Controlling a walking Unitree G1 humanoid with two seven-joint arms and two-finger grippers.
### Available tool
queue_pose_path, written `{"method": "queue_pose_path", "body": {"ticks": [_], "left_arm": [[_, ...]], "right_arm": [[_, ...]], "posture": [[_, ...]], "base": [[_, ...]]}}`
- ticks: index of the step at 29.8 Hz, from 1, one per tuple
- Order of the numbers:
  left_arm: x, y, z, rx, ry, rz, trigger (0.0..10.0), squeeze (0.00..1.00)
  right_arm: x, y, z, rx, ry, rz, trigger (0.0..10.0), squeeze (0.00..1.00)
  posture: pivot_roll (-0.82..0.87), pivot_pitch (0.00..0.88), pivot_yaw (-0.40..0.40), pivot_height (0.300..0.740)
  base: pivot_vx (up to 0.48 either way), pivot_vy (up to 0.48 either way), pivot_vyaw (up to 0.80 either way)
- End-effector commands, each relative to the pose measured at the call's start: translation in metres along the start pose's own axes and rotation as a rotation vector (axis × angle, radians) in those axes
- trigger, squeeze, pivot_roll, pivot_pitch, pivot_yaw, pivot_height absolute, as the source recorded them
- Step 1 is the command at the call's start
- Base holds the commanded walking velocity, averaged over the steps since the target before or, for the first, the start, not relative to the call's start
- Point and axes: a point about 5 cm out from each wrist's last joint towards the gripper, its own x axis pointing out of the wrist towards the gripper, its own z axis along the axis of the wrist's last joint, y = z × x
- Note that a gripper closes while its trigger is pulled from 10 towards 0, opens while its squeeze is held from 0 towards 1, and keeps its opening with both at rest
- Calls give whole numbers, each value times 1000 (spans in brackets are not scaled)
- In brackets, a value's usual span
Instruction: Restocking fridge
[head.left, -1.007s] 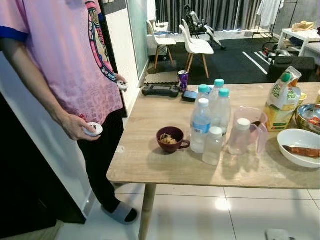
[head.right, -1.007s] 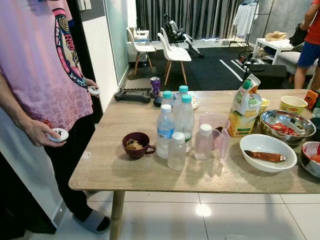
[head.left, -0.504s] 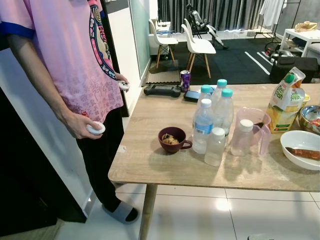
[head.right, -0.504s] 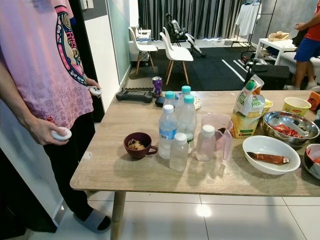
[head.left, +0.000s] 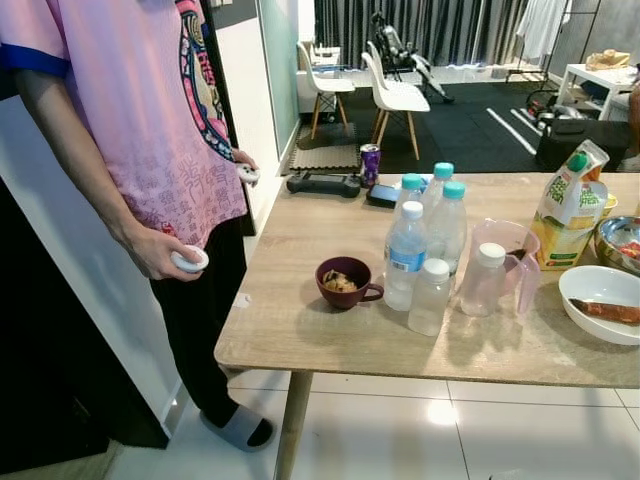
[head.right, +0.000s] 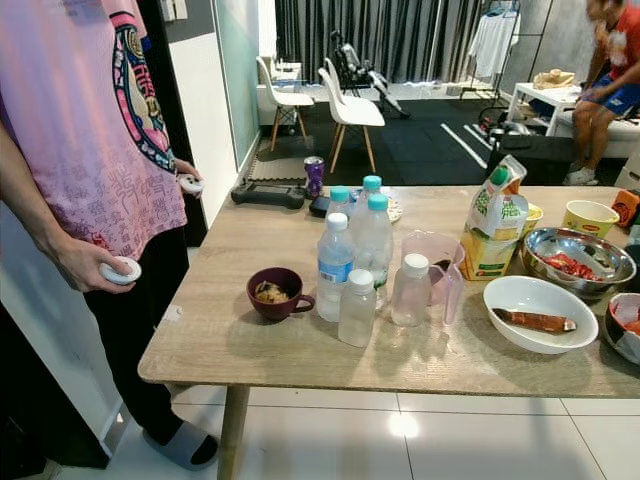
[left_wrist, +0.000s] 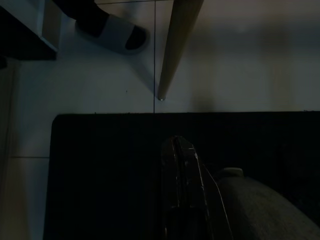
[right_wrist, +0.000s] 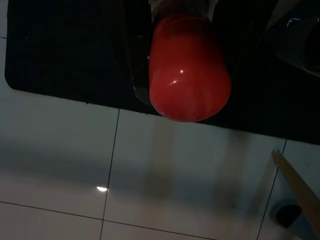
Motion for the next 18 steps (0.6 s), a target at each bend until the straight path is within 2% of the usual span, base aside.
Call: {"method": "queue_pose_path", "body": {"ticks": [1,15,18], "left_arm": [[-2,1,-4,13,10,-2,10000,0],[1,4,0,17,4,8,10000,0],[1,4,0,18,2,8,10000,0]], "right_arm": [[-1,2,-4,3,16,-5,10000,0],[1,4,-2,10,17,-6,10000,0],[1,4,-1,9,15,-5,10000,0]], "posture": [[7,74,23,740],[34,72,20,740],[36,72,15,740]], "base": [[0,0,0],[0,0,0],[0,0,-587]]}}
